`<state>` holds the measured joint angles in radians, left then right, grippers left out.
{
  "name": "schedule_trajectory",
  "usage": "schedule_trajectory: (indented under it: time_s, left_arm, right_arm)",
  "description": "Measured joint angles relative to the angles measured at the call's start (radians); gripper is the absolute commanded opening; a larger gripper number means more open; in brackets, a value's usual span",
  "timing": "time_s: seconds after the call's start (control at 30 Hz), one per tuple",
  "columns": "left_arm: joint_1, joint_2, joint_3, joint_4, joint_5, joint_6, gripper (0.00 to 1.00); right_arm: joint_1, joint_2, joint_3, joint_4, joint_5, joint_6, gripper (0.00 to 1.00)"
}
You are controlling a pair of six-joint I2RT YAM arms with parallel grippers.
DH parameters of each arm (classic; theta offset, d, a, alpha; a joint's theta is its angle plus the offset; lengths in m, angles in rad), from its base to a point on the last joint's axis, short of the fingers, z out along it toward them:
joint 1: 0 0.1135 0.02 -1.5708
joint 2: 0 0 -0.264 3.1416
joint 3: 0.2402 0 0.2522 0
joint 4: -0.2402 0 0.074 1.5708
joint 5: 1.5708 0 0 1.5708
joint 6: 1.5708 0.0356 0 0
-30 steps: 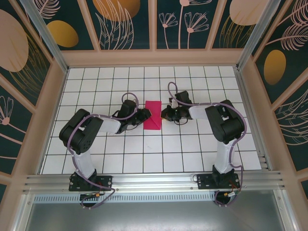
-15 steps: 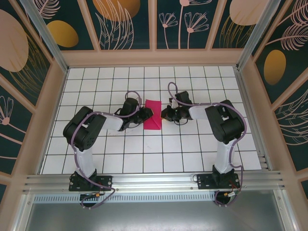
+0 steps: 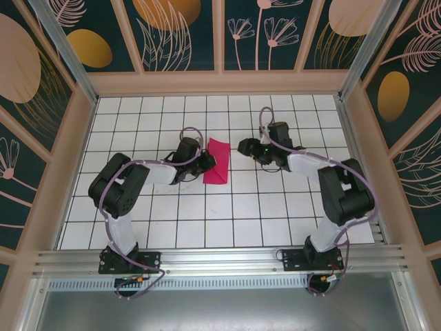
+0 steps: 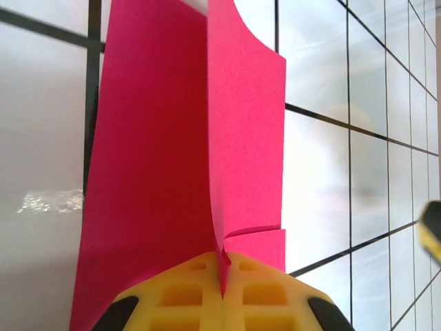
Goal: Fold a paper plane with a square sheet of paper (pick it up from the middle)
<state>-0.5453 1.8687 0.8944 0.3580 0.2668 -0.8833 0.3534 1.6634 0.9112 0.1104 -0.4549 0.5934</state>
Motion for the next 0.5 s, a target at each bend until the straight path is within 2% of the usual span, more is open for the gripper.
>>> schedule_trajectory:
  time_s: [0.13, 0.27, 0.37, 0.5]
  left_arm:
    - [0.0, -0.099, 0.063, -0.15, -0.056, 0.093, 0.0]
    - [0.0, -0.203, 0.161, -0.307, -0.156, 0.194, 0.0]
    - [-0.002, -0.254, 0.245, -0.417, -0.266, 0.27, 0.0]
    - [-0.021, -0.26, 0.347, -0.556, -0.456, 0.349, 0.01]
  right_arm:
    - [-0.054, -0.098, -0.04, -0.001, 0.066, -0.031, 0.8]
    - [-0.094, -0.158, -0.08, 0.0, 0.104, -0.064, 0.8]
    - [-0.119, -0.186, -0.112, 0.015, 0.114, -0.076, 0.82]
    - [-0.15, -0.222, -0.166, 0.037, 0.116, -0.091, 0.93]
